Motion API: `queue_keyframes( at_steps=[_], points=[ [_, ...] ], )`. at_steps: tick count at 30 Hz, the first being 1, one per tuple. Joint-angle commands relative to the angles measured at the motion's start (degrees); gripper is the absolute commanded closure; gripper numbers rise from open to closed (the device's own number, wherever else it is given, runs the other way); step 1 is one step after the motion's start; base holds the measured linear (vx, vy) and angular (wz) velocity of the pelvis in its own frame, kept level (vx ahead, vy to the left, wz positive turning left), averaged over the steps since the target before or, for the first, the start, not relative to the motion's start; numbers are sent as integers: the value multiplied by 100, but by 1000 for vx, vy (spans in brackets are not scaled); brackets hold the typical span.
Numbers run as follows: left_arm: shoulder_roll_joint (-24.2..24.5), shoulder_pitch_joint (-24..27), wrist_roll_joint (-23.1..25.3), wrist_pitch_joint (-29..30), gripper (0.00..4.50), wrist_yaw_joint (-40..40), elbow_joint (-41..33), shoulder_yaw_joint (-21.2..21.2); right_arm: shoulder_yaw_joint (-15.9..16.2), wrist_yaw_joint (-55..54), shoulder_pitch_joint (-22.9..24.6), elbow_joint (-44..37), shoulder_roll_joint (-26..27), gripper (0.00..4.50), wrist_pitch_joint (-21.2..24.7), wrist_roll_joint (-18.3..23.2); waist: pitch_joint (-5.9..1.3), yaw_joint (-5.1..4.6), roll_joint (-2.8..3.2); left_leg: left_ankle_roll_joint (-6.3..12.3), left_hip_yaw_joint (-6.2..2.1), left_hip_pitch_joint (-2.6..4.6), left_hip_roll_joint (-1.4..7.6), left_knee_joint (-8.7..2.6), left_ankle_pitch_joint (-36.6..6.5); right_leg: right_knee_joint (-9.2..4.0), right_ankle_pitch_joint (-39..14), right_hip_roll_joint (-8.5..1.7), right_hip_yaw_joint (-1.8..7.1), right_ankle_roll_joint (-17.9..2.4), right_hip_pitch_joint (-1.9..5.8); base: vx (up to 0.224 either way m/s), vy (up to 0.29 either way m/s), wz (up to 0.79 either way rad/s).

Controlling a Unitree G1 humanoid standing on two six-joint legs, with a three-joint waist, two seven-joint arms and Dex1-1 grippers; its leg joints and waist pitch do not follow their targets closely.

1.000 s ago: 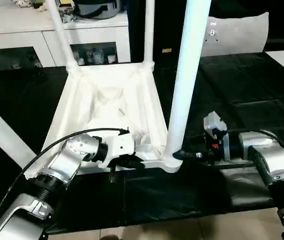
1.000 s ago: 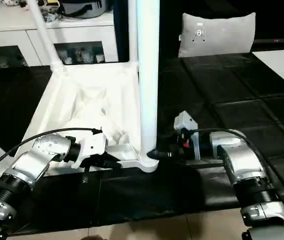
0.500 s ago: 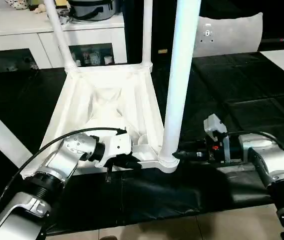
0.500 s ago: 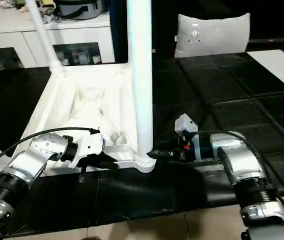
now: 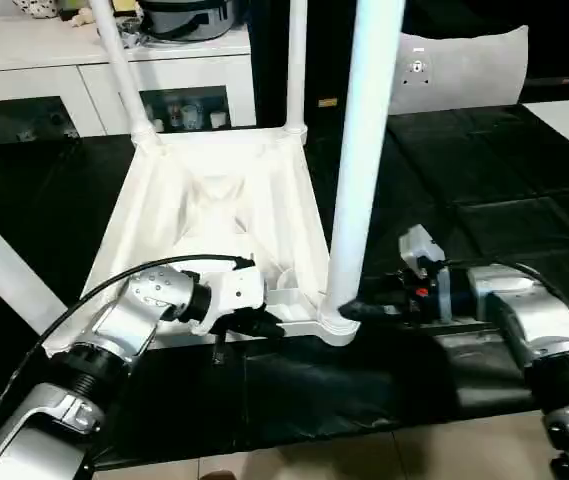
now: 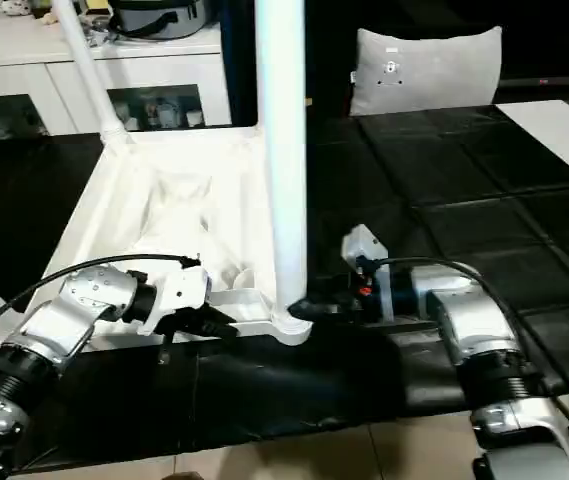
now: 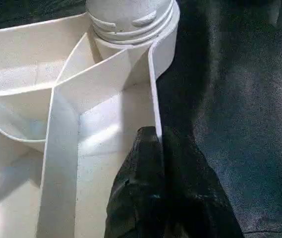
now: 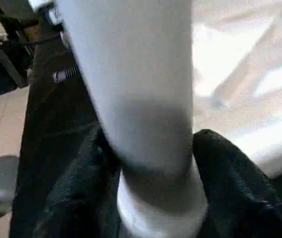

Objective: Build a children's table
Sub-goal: Rotate leg to tighten

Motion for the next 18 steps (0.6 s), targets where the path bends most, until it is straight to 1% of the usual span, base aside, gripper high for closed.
queue_keyframes(
  at_steps=[1,3,5,6,7,9,11,13,15,16,17,18],
  points=[
    [-25,-63,82,-184,450,-205,-61,-220,10,-21,-106,-48,-37,150,-37,-17,-400,-18,-81,470,-6,47,277,-372,-734,-379,-864,-349,293,-1361,312,0,0,0],
    [-23,-62,87,-184,450,-202,-54,-220,45,-109,-98,-15,-38,138,-211,-135,-403,-4,-83,501,-7,33,277,-368,-657,-352,-636,-344,291,-1404,318,0,0,0],
    [-19,-59,89,-185,450,-202,-53,-220,79,-135,-92,7,-45,138,-283,-197,-403,4,-90,487,-3,28,267,-366,-658,-356,-640,-357,293,-1392,323,0,0,0],
    [-17,-56,92,-189,450,-201,-54,-220,90,-51,-86,2,-53,138,-183,-147,-398,7,-91,482,2,28,263,-366,-709,-370,-723,-364,294,-1376,327,0,0,0],
    [-18,-60,95,-191,450,-201,-47,-219,86,15,-86,-8,-61,154,-90,-93,-394,3,-93,482,2,23,258,-367,-731,-373,-772,-360,292,-1364,334,0,0,0],
    [-18,-63,97,-190,450,-204,-42,-218,66,71,-85,-36,-70,172,55,-20,-391,7,-90,478,-5,21,264,-373,-770,-386,-895,-359,289,-1319,338,0,0,0],
    [-22,-70,103,-197,450,-206,-26,-215,64,88,-83,-42,-84,175,64,-5,-396,8,-80,465,-8,28,271,-373,-757,-383,-885,-359,291,-1311,330,0,0,0],
    [-22,-79,111,-203,450,-204,-13,-217,74,137,-65,-59,-110,202,79,18,-399,5,-82,464,-8,26,268,-371,-739,-377,-813,-352,291,-1326,333,0,0,0],
    [-25,-84,114,-211,450,-199,0,-216,77,180,-45,-71,-115,219,139,53,-398,10,-83,475,-3,25,264,-367,-741,-380,-805,-356,291,-1337,333,0,0,0],
    [-29,-86,120,-221,450,-187,8,-215,82,199,-25,-93,-118,219,162,66,-398,11,-72,472,-7,29,267,-369,-738,-379,-808,-355,290,-1339,331,0,0,0],
    [-34,-85,119,-222,450,-181,11,-213,79,214,2,-117,-111,219,190,91,-398,11,-73,475,-5,30,271,-368,-741,-379,-791,-353,291,-1345,328,0,0,0],
    [-42,-76,107,-202,450,-178,2,-206,61,223,34,-150,-93,228,245,135,-398,16,-77,475,-5,32,270,-368,-743,-379,-780,-352,291,-1347,328,0,0,0]
  ],
)
